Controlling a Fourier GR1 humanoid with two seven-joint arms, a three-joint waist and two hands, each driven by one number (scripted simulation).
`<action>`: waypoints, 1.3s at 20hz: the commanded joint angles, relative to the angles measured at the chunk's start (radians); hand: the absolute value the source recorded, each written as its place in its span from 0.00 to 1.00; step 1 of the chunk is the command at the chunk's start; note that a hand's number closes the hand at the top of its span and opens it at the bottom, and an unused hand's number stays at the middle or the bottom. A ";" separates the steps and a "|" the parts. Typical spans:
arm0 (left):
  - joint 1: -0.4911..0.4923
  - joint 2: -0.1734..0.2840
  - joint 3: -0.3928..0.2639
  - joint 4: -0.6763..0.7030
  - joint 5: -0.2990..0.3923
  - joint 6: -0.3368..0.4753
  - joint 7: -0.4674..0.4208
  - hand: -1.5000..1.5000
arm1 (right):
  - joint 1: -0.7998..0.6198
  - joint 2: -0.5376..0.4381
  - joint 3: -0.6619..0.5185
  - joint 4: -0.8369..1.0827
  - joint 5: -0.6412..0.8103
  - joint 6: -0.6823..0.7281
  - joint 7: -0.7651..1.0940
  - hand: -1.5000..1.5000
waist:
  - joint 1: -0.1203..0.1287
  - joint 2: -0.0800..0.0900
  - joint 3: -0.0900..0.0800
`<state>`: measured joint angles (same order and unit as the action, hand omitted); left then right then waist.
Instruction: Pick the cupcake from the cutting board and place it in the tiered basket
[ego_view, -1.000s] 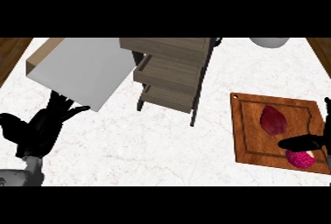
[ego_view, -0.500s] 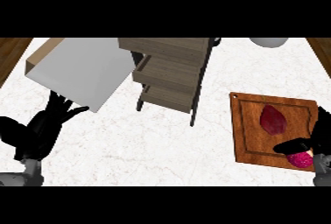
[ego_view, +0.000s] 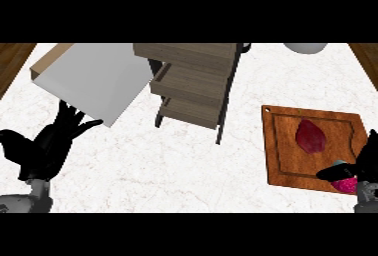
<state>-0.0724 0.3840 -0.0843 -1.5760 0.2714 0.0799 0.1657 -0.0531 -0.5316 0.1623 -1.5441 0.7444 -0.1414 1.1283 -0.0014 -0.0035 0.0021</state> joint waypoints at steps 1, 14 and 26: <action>0.024 -0.055 -0.026 0.037 -0.050 0.018 -0.028 0.50 | -0.015 0.024 -0.054 0.028 -0.022 0.057 0.064 0.00 | 0.001 0.004 -0.002; 0.005 -0.038 0.060 0.058 -0.023 -0.063 -0.020 0.50 | 0.024 0.093 0.018 0.060 0.052 0.143 0.009 1.00 | -0.001 0.003 -0.003; 0.017 -0.027 0.067 -0.006 -0.019 -0.036 0.056 0.50 | -0.110 -0.394 -0.113 -0.284 -0.219 0.440 -0.749 1.00 | -0.020 -0.005 -0.002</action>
<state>-0.0553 0.3476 -0.0403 -1.5934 0.2340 0.0432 0.1829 -0.1315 -0.8354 0.1319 -1.7369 0.5765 0.2907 0.5231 -0.0140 -0.0108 0.0013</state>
